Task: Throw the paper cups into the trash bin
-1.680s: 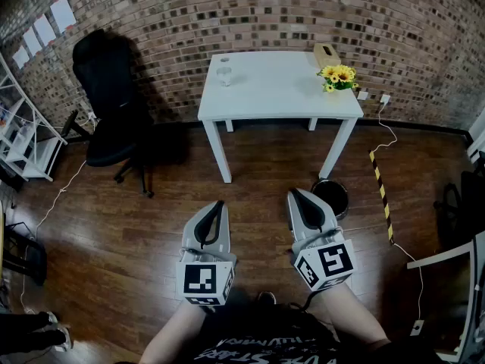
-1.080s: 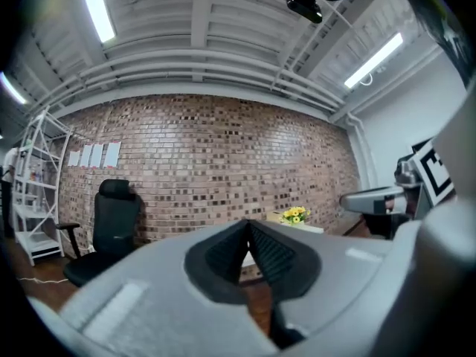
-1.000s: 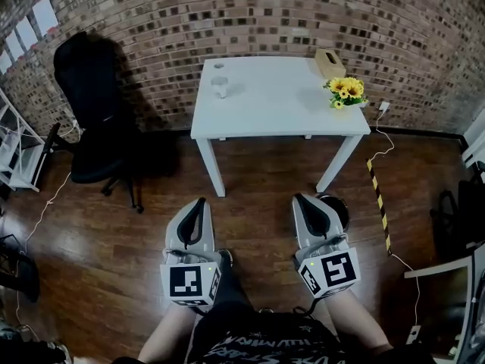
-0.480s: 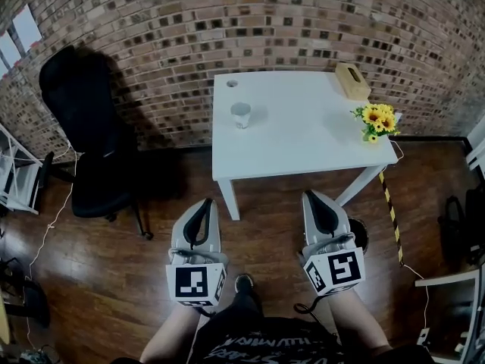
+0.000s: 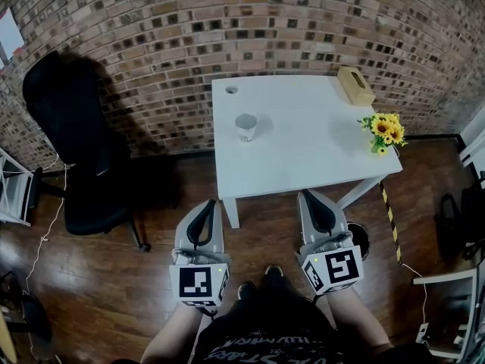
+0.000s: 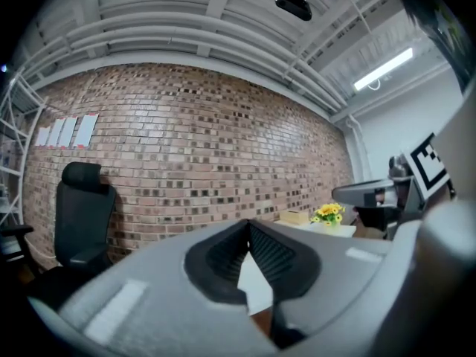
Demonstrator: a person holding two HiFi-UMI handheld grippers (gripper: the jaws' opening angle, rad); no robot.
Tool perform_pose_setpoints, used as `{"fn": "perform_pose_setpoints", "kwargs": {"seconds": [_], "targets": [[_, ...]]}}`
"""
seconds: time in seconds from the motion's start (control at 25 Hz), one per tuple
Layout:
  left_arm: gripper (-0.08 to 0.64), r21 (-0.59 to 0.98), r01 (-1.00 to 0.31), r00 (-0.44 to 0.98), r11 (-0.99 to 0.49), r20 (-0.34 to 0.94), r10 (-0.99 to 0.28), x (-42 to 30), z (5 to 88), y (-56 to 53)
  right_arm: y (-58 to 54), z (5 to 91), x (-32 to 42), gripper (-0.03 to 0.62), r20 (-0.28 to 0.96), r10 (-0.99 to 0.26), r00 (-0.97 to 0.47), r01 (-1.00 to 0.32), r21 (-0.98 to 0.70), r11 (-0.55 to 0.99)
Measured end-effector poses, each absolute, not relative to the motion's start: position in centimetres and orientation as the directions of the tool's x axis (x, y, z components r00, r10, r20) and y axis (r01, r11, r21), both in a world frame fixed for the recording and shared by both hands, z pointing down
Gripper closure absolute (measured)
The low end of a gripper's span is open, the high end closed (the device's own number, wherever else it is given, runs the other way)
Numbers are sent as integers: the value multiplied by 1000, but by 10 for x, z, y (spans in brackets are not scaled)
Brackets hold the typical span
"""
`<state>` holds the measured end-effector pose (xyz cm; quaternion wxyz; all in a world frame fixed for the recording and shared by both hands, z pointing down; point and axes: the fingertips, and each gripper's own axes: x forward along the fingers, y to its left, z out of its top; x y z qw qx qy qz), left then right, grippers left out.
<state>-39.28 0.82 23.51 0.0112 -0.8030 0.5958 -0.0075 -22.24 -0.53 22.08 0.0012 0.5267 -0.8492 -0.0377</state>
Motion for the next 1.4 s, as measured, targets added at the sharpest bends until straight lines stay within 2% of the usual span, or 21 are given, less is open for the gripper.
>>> {"fn": "perform_pose_setpoints", "kwargs": {"seconds": [0.44,0.68,0.92,1.4], "targets": [[555,-91,-970,230,-225,-39,-972,-400,247,-62,-95,249,-236,584,-27,-885,-466,-885,34,465],[554,-51,-980,195,-193,-22,-981,-398,245,-122,-160,257,-235,584,-14,-873,-488,-873,-13,488],[555,-93,-982,166,-164,-12,-986,-399,251,-168,-212,256,-230,584,-31,-856,-517,-855,-25,517],[555,-62,-992,109,-110,28,-994,-398,279,-215,-262,292,-251,584,33,-809,-586,-810,-47,585]]}}
